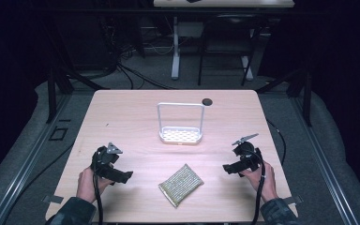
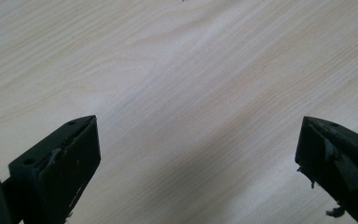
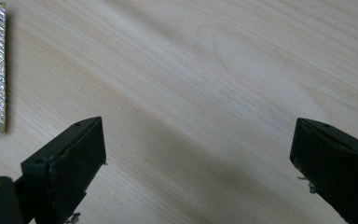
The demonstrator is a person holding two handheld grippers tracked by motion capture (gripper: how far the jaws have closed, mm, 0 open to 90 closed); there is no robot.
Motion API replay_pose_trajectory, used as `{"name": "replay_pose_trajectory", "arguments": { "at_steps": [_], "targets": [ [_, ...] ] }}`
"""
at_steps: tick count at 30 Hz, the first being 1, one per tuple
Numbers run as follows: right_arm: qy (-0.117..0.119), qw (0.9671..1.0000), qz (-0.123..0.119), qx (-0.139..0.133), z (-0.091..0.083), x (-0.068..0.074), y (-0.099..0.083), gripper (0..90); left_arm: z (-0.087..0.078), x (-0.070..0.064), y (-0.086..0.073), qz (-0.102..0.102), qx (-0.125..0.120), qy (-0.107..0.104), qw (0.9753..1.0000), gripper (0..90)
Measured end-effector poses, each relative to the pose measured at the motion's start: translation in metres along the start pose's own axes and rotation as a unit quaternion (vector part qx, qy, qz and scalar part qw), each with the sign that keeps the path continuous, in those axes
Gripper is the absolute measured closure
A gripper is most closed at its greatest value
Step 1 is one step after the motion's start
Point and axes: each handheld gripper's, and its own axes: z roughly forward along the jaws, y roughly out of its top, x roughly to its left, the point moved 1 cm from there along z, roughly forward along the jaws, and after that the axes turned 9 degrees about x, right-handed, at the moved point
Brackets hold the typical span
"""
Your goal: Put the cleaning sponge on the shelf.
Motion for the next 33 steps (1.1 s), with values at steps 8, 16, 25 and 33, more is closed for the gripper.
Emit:
{"name": "replay_pose_trajectory", "arguments": {
  "at_steps": [8,16,25,33],
  "targets": [
    [-0.005,1.0,-0.002,-0.001,-0.001,0.0,0.0,4.4,-0.003,-0.005,0.002,0.001,-0.006,-0.005,1.0,0.0],
    [-0.003,1.0,-0.004,-0.003,0.0,0.002,0.001,4.9,-0.006,-0.02,0.008,0.014,-0.012,-0.008,0.9998,0.0],
    [-0.001,1.0,-0.008,0.001,0.0,0.002,0.001,5.8,-0.008,-0.041,0.018,0.017,-0.013,-0.003,0.9998,0.0],
    [0.001,0.9999,-0.011,0.003,0.001,0.003,0.001,8.0,-0.007,-0.06,0.028,0.031,-0.025,-0.018,0.999,0.0]
  ]
}}
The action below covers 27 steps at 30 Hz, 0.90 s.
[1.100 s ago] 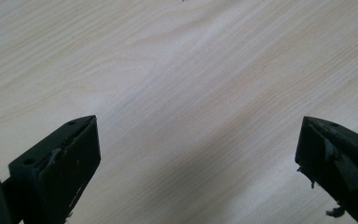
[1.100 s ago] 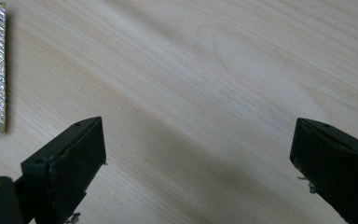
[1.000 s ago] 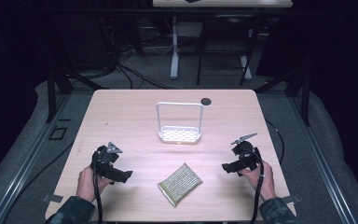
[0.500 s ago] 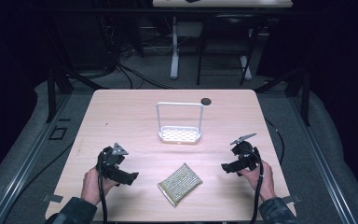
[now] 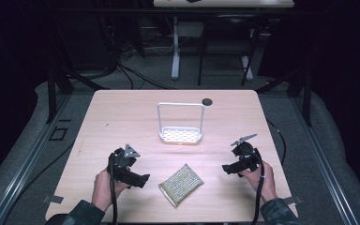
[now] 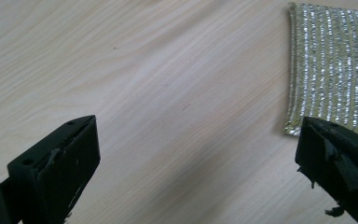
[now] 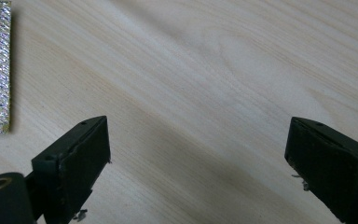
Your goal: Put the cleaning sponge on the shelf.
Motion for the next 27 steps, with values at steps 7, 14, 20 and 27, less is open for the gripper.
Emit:
{"name": "replay_pose_trajectory", "arguments": {
  "at_steps": [7,14,20,27],
  "targets": [
    [0.001,1.0,0.002,0.001,0.0,0.0,0.0,9.3,0.013,-0.023,0.011,0.031,0.01,-0.022,0.9992,0.0],
    [0.004,0.9999,0.008,-0.006,-0.001,-0.001,-0.001,8.2,0.021,-0.039,0.017,0.051,0.016,-0.04,0.9978,0.0],
    [0.008,0.9999,0.004,-0.007,-0.001,0.0,0.0,3.9,0.024,-0.05,0.022,0.059,0.005,-0.058,0.9965,0.0],
    [0.012,0.9999,0.002,-0.006,-0.002,0.0,0.0,2.5,0.033,-0.066,0.025,0.079,0.021,-0.075,0.9938,0.0]
  ]
}}
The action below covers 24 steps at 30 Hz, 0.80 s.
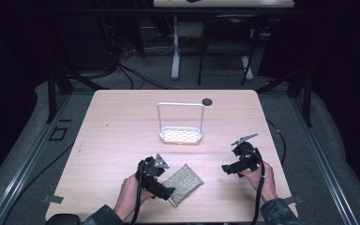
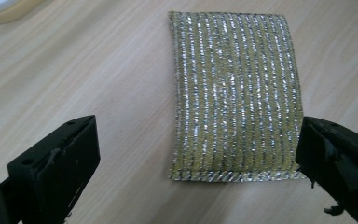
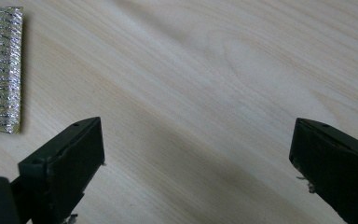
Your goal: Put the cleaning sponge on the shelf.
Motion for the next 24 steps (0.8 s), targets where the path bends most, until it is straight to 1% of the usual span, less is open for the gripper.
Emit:
{"name": "replay_pose_trajectory", "arguments": {
  "at_steps": [1,2,4,9,10,11,15,21,24],
  "targets": [
    [0.0,1.0,0.0,0.0,0.0,0.0,0.0,2.5,0.0,0.0,0.0,0.0,0.0,0.0,1.0,0.0],
    [0.001,1.0,-0.001,-0.001,0.001,0.0,0.0,2.5,0.001,-0.002,0.001,0.004,0.004,-0.006,1.0,0.0],
    [0.001,1.0,-0.004,0.007,0.001,0.0,0.0,2.5,0.005,-0.006,0.003,0.01,0.007,-0.006,0.9999,0.0],
    [0.003,1.0,-0.001,0.005,0.001,0.0,0.0,2.5,0.014,-0.013,0.006,0.02,0.019,-0.017,0.9995,0.0],
    [0.003,1.0,0.0,0.006,0.001,0.0,0.0,2.5,0.015,-0.014,0.007,0.025,0.022,-0.017,0.9993,0.0],
    [0.003,1.0,-0.001,0.005,0.001,0.0,0.0,2.5,0.017,-0.015,0.007,0.024,0.022,-0.018,0.9993,0.0],
    [0.002,1.0,-0.005,0.006,0.001,0.0,0.0,2.5,0.024,-0.017,0.009,0.027,0.033,-0.018,0.9989,0.0],
    [0.006,1.0,-0.001,0.006,0.001,0.0,0.0,2.5,0.029,-0.019,0.009,0.033,0.044,-0.01,0.9985,0.1],
    [0.002,1.0,-0.005,0.007,0.001,0.0,0.0,2.5,0.033,-0.021,0.008,0.036,0.053,-0.007,0.9979,0.3]
  ]
}}
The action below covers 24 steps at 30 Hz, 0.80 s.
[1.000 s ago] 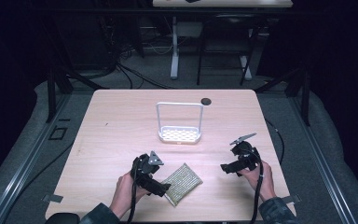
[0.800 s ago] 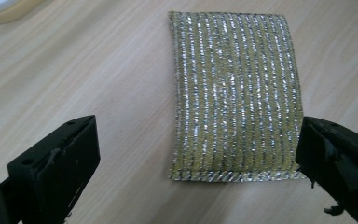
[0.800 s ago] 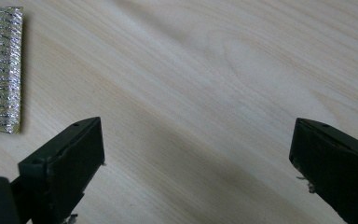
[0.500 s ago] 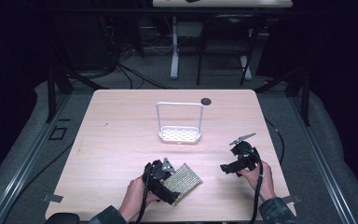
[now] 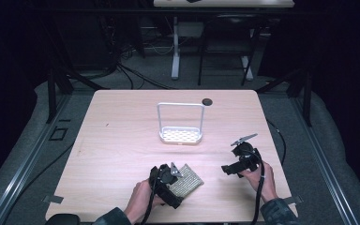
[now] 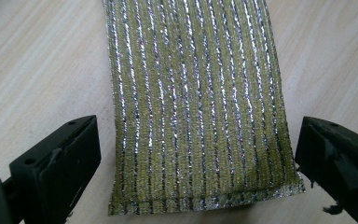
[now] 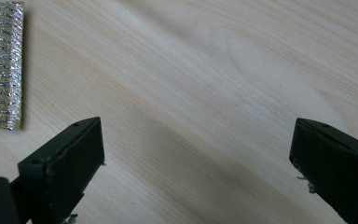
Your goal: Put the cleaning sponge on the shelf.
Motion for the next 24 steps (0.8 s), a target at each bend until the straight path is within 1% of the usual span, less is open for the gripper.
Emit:
{"name": "replay_pose_trajectory", "arguments": {
  "at_steps": [1,3,7,11,14,16,20,24],
  "targets": [
    [0.0,1.0,0.002,-0.002,0.0001,0.0003,0.0,2.6,0.0011,-0.0008,-0.0002,0.001,0.003,0.001,1.0,0.4],
    [0.001,1.0,0.002,0.0,0.0,0.0,-0.0001,2.6,0.0029,-0.0024,-0.0007,0.006,0.009,0.005,0.9999,4.9],
    [0.002,1.0,0.004,-0.003,-0.0001,0.0002,-0.0001,2.6,0.0038,-0.0032,-0.001,0.002,0.011,0.008,0.9999,6.9],
    [0.003,1.0,0.002,-0.004,-0.0002,0.0002,-0.0002,2.6,0.0043,-0.0048,-0.0013,-0.002,0.008,0.011,0.9999,8.7],
    [0.002,1.0,0.001,-0.004,0.0002,0.0003,-0.0001,2.6,0.0039,-0.0054,-0.0015,0.002,0.01,0.013,0.9999,10.3],
    [0.001,1.0,0.001,-0.003,0.0001,0.0002,0.0,2.6,0.004,-0.0061,-0.0021,0.0,0.005,0.012,0.9999,11.6],
    [0.001,1.0,0.0,-0.003,-0.0001,0.0006,-0.0001,2.6,0.0032,-0.0066,-0.0025,0.007,0.007,0.013,0.9999,13.9],
    [0.001,1.0,0.001,-0.003,0.0002,0.0005,-0.0001,2.6,0.003,-0.0073,-0.0026,0.006,0.005,0.011,0.9999,16.1]
  ]
}}
